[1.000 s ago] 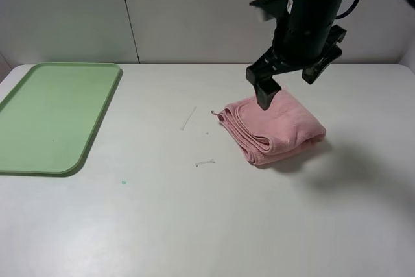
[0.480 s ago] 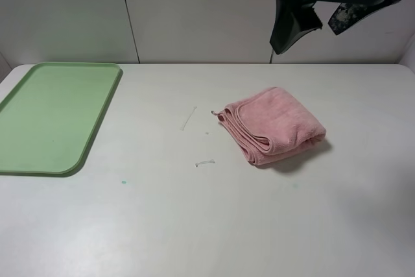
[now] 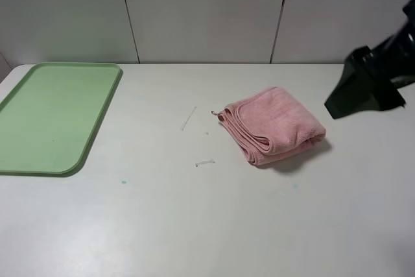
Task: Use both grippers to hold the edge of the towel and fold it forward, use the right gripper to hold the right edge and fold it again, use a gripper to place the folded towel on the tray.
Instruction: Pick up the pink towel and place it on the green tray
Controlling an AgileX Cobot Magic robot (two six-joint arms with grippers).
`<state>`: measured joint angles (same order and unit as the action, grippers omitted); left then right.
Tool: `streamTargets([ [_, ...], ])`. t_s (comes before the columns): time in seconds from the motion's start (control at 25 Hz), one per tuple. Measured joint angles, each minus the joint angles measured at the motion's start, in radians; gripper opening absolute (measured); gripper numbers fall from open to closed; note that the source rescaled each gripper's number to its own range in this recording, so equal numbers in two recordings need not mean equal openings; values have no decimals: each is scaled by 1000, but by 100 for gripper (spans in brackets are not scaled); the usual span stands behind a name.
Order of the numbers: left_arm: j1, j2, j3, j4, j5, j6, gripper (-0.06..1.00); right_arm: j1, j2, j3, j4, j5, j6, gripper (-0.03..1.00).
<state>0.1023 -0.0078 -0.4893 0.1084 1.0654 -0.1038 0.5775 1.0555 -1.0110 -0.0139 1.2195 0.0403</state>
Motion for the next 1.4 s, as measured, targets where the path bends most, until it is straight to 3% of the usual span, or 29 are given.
streamTargets([
  [0.48, 0, 0, 0, 0, 0, 0, 100, -14, -507, 347, -1, 3, 0, 100],
  [0.64, 0, 0, 0, 0, 0, 0, 100, -122, -704, 409, -4, -28, 0, 100],
  [1.04, 0, 0, 0, 0, 0, 0, 100, -509, -1019, 504, -46, -179, -81, 100],
  [1.16, 0, 0, 0, 0, 0, 0, 100, -565, -1058, 510, -50, -186, -87, 100],
  [1.4, 0, 0, 0, 0, 0, 0, 100, -573, -1060, 510, -53, -186, -92, 100],
])
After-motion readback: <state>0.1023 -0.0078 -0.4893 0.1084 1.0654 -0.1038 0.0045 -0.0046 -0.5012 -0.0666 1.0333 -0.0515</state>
